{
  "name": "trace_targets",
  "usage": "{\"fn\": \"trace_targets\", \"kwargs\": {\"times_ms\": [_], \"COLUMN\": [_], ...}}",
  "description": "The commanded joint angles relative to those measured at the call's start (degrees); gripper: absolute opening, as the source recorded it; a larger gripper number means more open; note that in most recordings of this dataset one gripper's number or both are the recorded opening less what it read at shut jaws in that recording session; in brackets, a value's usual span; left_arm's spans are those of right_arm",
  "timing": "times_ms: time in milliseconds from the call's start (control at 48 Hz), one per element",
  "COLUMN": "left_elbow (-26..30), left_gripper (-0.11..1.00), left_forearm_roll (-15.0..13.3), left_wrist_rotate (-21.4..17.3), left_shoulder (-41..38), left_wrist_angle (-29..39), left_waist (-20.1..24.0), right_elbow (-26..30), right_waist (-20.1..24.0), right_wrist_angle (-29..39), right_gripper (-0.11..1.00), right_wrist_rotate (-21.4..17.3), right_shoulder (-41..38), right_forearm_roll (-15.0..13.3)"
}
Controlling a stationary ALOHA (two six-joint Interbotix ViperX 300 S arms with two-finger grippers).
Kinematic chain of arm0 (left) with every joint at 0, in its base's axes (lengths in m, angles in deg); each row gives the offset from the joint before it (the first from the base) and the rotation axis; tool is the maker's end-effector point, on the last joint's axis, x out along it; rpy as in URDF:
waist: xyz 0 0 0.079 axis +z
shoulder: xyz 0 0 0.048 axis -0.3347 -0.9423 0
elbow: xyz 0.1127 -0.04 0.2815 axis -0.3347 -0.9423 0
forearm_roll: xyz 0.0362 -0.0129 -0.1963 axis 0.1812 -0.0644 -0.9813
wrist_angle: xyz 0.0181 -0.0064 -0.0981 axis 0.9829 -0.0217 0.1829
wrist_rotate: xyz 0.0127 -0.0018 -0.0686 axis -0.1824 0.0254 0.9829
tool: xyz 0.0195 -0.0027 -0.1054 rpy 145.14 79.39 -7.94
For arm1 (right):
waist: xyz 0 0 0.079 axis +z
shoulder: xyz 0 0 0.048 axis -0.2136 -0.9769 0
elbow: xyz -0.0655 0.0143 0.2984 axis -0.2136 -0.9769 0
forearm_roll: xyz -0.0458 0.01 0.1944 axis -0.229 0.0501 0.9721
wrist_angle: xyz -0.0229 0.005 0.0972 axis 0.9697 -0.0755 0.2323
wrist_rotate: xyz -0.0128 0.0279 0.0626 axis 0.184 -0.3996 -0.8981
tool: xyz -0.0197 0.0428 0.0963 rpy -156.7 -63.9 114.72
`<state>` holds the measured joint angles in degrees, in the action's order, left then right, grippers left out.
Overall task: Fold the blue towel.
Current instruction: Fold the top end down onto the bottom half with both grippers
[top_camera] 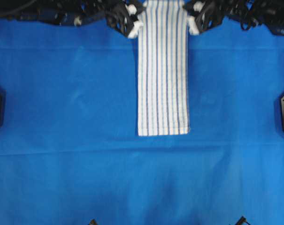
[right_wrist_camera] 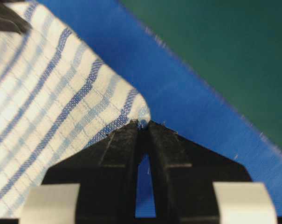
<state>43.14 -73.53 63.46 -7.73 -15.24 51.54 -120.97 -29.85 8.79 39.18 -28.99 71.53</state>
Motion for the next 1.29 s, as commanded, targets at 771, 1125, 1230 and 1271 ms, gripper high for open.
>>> {"fn": "trace_targets", "kwargs": {"times_ms": [771,1125,1230,1271], "left_elbow": [-2.64,-9.58,-10.9,-11.25], "left_gripper": [0.04,0.04,0.04,0.04], "left_forearm_roll": [0.26,0.18,0.18,0.18], "left_wrist_rotate": [-2.11,-2.72,-2.72,-2.64], "left_shoulder": [7.03,11.6,12.3,12.39], "left_wrist_angle": [-0.09,-0.44,-0.26,-0.18], "left_waist": [-5.1,-15.47,-18.46,-19.51], "right_elbow": [-6.15,-14.24,-15.38,-15.56], "right_waist": [4.48,15.47,19.69,21.36], "right_wrist_angle": [0.44,5.8,7.12,7.47], "right_gripper": [0.08,0.08,0.08,0.08], "right_wrist_rotate": [-0.44,-0.44,-0.53,-0.62], "right_shoulder": [10.63,20.57,21.27,21.27], "right_forearm_roll": [0.26,0.26,0.26,0.26]}}
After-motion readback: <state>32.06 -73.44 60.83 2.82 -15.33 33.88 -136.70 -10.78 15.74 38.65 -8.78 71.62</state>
